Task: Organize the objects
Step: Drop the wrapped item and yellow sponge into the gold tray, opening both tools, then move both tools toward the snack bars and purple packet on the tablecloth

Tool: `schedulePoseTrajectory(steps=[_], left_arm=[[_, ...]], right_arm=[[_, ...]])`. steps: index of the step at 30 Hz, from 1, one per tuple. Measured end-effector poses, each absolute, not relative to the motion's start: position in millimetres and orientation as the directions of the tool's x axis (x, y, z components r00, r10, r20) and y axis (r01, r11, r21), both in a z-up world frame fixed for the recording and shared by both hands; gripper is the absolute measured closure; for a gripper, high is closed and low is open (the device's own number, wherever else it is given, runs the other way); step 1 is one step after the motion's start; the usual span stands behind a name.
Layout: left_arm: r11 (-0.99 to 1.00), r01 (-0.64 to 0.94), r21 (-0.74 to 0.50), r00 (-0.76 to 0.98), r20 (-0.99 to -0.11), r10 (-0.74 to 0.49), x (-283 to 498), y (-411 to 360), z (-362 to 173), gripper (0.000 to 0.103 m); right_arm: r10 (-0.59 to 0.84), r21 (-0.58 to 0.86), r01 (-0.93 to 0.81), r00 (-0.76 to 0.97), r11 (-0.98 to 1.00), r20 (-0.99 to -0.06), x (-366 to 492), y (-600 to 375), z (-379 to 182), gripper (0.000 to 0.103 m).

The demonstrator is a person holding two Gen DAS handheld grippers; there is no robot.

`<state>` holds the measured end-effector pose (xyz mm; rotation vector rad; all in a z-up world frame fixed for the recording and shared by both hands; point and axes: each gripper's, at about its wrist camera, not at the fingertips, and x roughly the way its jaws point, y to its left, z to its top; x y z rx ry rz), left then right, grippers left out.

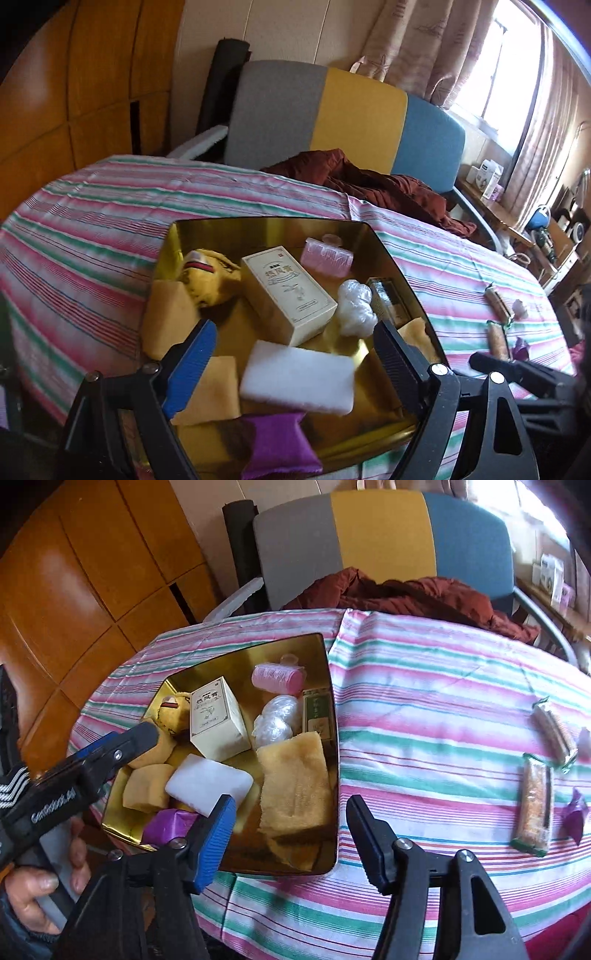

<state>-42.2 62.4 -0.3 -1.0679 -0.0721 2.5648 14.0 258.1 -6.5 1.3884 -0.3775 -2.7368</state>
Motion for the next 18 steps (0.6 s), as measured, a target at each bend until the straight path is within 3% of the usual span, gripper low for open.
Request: schedulePoseTrajectory(steps=[18], left_arm=[[-0.913, -0.394, -0.100, -0.656, -0.665, 0.356, -10, 88, 11, 0.014]], right_arm=[[-0.023, 0.152, -0.155, -0.621, -0.976, -0.784, 29, 283, 4, 0.039]])
